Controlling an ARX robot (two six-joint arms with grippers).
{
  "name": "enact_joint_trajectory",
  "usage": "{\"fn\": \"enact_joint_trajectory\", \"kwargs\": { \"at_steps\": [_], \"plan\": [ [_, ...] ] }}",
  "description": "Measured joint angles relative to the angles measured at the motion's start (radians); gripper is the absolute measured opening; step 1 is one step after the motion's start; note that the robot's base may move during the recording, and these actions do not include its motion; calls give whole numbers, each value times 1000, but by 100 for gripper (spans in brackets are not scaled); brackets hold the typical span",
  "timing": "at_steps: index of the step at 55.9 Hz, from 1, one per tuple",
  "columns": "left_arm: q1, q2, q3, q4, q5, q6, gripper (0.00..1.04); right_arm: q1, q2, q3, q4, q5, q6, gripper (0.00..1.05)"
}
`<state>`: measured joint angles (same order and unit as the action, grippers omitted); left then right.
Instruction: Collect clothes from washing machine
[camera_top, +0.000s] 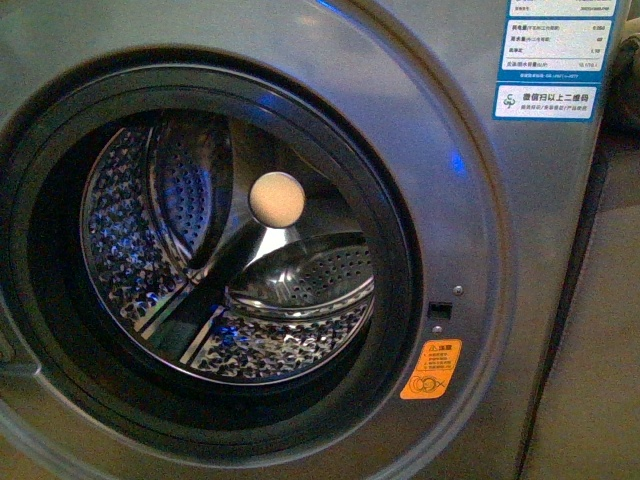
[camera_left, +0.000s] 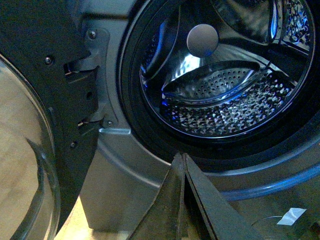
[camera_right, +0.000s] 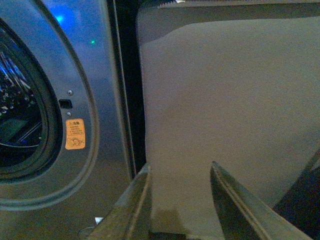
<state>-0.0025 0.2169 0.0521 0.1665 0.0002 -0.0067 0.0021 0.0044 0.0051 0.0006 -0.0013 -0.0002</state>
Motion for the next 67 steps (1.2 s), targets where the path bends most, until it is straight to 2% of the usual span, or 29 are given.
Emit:
{"fn": "enact_joint_trajectory", "kwargs": {
  "at_steps": [6,9,10,15,19,28,40,51,57,67],
  "plan": [
    [0,-24,-8,-14,0,0,4,0,0,0,0,0,0,57],
    [0,-45,-11,-34,0,0,4,0,0,0,0,0,0,65],
    [0,-63,-11,-56,0,0,4,0,0,0,0,0,3,65],
    [0,-183,-34,-162,2,0,4,0,0,0,0,1,2,50],
    [0,-210,-34,-163,0,2,4,0,0,0,0,0,2,32],
    [0,-211,-34,-164,0,2,4,0,0,0,0,0,-2,8],
    [0,-212,-34,-164,0,2,4,0,0,0,0,0,-1,61],
    [0,-212,-34,-165,0,2,4,0,0,0,0,0,-1,97],
    [0,-212,-34,-165,0,2,4,0,0,0,0,0,0,97],
    [0,-212,-34,-165,0,2,34,0,0,0,0,0,0,97]
  ]
}}
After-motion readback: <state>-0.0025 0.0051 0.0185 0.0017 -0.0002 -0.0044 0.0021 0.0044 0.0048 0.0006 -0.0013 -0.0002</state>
